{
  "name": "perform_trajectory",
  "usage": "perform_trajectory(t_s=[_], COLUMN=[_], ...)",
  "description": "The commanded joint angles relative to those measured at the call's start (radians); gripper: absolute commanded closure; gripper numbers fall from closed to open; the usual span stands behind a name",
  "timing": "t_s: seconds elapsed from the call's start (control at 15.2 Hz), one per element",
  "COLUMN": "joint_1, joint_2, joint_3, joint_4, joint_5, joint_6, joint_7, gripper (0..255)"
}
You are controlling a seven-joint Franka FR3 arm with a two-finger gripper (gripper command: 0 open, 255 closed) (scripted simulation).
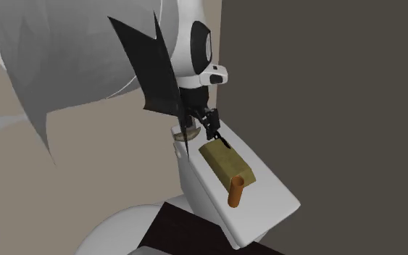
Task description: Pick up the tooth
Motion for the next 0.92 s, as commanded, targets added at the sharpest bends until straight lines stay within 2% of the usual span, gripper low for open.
perform_trajectory(t_s=[0.0, 0.2, 0.46, 0.73, 0.86], joint_1=[-0.011, -0.031, -0.041, -0.01, -0.004], joint_2=[0.074, 0.201, 0.39, 0.589, 0.605], joint_3=[0.048, 0.111, 0.169, 0.177, 0.172], joint_4=[0.035, 0.095, 0.195, 0.32, 0.32], joint_5=[-0.001, -0.028, -0.104, -0.201, -0.21], joint_6=[0.026, 0.067, 0.11, 0.13, 0.143], joint_7=[0.106, 0.259, 0.473, 0.68, 0.692], gripper=[0, 0, 0, 0, 0])
